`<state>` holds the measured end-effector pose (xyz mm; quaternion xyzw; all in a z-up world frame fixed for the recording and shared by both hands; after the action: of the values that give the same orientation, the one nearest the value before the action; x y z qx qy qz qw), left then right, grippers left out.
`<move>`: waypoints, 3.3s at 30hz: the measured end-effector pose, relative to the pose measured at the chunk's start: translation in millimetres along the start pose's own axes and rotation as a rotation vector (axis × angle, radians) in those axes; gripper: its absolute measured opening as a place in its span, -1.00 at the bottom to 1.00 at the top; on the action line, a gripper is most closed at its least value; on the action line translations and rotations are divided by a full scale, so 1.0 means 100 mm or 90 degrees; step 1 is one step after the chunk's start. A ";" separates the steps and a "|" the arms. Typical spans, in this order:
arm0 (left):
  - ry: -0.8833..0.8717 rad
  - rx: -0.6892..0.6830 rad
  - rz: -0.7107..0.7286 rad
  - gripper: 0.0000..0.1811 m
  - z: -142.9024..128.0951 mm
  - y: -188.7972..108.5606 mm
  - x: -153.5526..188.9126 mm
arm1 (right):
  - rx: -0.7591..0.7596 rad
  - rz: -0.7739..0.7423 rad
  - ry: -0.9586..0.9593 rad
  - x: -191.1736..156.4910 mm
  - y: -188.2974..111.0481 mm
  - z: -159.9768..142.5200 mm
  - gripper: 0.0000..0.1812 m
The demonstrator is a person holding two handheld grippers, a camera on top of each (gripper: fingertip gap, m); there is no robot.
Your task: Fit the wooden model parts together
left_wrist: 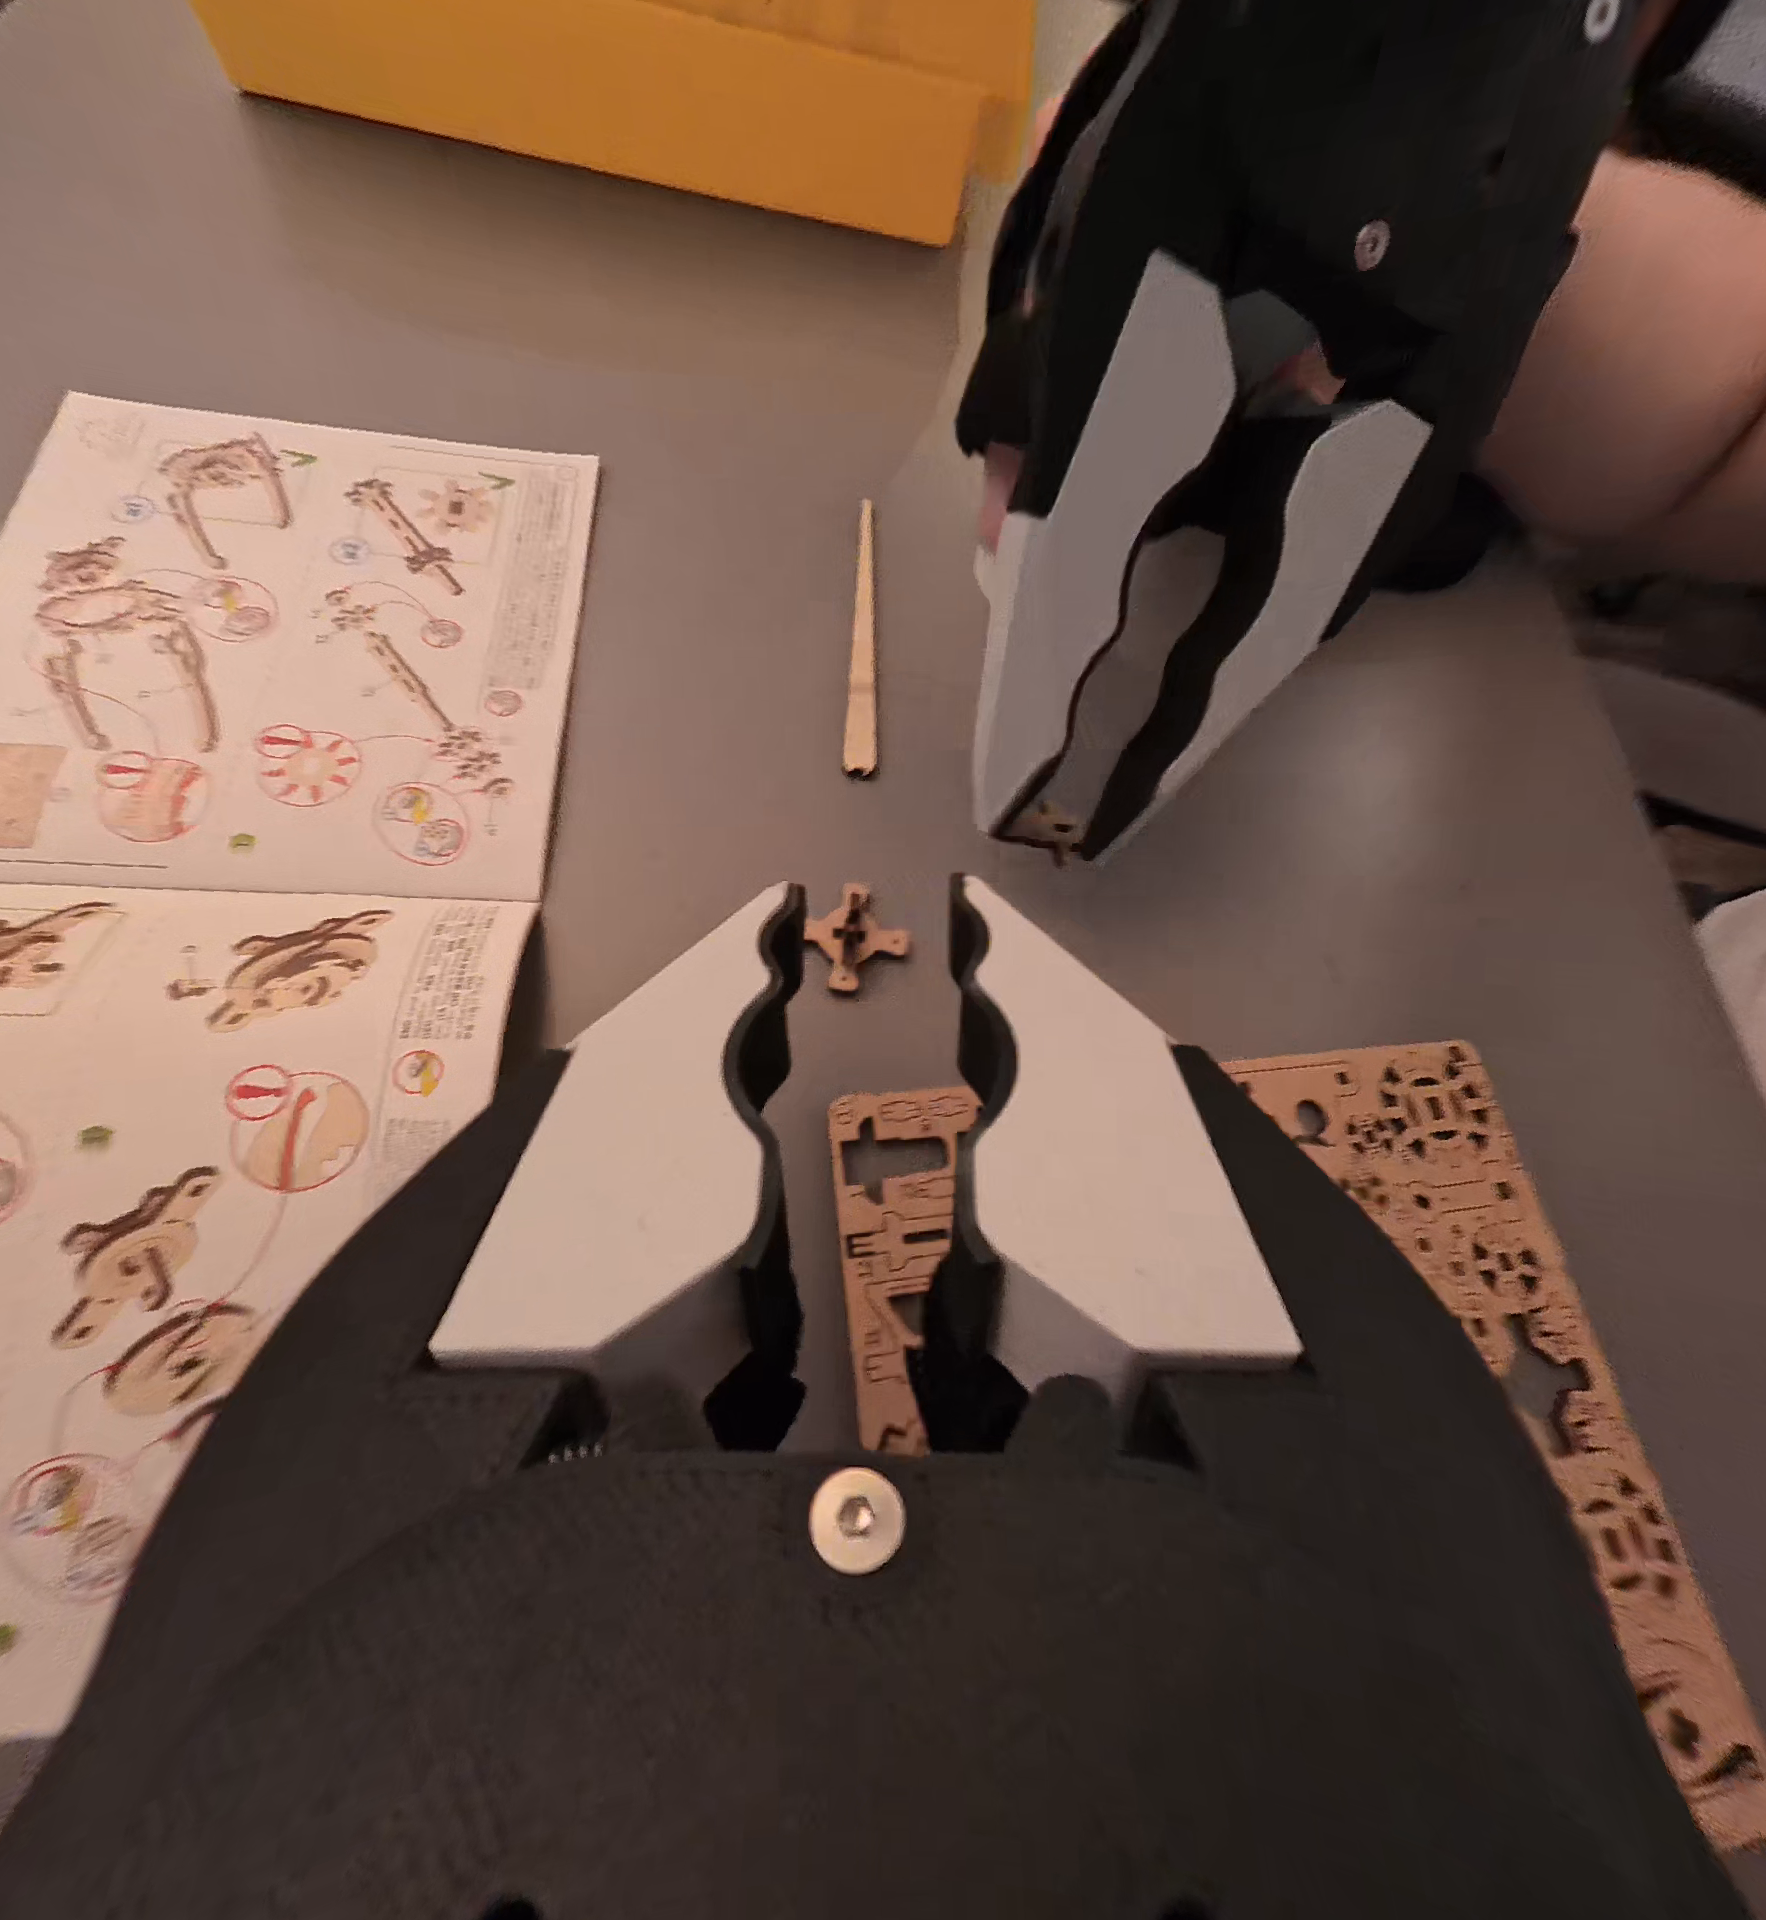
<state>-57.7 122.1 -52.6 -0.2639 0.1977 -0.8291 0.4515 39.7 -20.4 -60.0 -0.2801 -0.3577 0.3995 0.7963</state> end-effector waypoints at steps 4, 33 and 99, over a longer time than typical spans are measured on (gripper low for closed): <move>-0.080 0.015 -0.074 -0.39 0.03 0.05 0.02 | -0.008 -0.198 -0.099 0.01 -0.18 0.15 -0.75; -0.111 0.152 -0.320 -1.00 0.19 -0.49 0.03 | 0.262 -0.138 -0.035 0.39 -0.66 0.64 -0.63; -0.051 0.050 -0.588 -1.00 -0.03 -0.41 0.23 | 0.417 0.338 -0.072 0.66 -0.04 0.85 -0.95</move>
<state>-96.4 123.6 -25.8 -0.3385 0.0104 -0.9395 0.0520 2.3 45.9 15.7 -0.0722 -0.1706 0.6979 0.6918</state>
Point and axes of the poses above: each gripper's, where its closed fingertips meet, y out along the fingers, z out of its top, x = y × z across the jaws, the point moved 10 cm from there along -y, back along the fingers, and after that the axes turned 8 degrees about -y, right-handed, at the moved point
